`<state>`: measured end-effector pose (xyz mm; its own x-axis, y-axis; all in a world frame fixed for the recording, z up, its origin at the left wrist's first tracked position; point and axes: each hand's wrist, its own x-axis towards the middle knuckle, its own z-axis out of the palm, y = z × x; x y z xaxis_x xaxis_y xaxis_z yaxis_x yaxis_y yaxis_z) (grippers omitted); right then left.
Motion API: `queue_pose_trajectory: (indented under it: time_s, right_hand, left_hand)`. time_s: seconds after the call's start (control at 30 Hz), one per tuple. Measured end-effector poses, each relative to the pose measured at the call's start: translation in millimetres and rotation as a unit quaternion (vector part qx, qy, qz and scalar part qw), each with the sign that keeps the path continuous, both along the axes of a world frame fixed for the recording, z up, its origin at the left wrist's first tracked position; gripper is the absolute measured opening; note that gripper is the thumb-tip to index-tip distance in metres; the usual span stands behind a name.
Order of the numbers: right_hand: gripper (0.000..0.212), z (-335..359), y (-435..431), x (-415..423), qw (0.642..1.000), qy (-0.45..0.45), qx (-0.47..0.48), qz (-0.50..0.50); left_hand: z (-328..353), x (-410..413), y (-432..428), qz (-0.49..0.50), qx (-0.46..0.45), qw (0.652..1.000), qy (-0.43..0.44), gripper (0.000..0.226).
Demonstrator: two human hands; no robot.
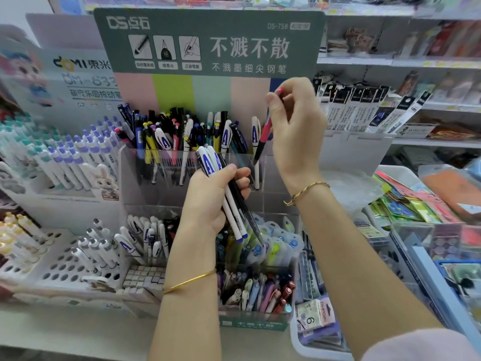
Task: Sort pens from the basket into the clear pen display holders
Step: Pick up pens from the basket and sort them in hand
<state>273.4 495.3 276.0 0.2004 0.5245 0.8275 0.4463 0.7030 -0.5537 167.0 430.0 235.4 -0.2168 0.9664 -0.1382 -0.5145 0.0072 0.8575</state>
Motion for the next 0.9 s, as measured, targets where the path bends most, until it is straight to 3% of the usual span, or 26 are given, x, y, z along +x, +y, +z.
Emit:
queue_pose_trajectory:
  time_s: [0.33,0.43,0.6,0.73,0.9]
  right_hand:
    - [0.014,12.8,-0.6,-4.6,0.998,0.028,0.048,-0.030]
    - [0.012,9.8,3.7,-6.0,0.999,-0.028,-0.014,-0.014]
    - [0.012,0.3,13.0,-4.9,0.979,-0.138,-0.149,-0.029]
    - [0.024,-1.4,9.8,-10.6,0.976,-0.120,-0.180,-0.009]
    - [0.019,-8.4,10.9,-12.0,0.958,-0.183,-0.221,-0.024]
  left_hand:
    - [0.7,-3.5,0.2,0.009,-0.018,1.000,-0.018,0.006]
    - [2.1,-2.9,1.3,0.002,-0.026,0.999,-0.038,0.006]
    - [-0.3,-2.4,5.6,0.010,-0.022,0.998,-0.049,0.036]
    - [3.4,-1.5,4.0,0.009,0.005,0.999,-0.043,0.023]
    - [5.2,0.0,2.9,0.011,0.022,0.998,-0.051,0.009]
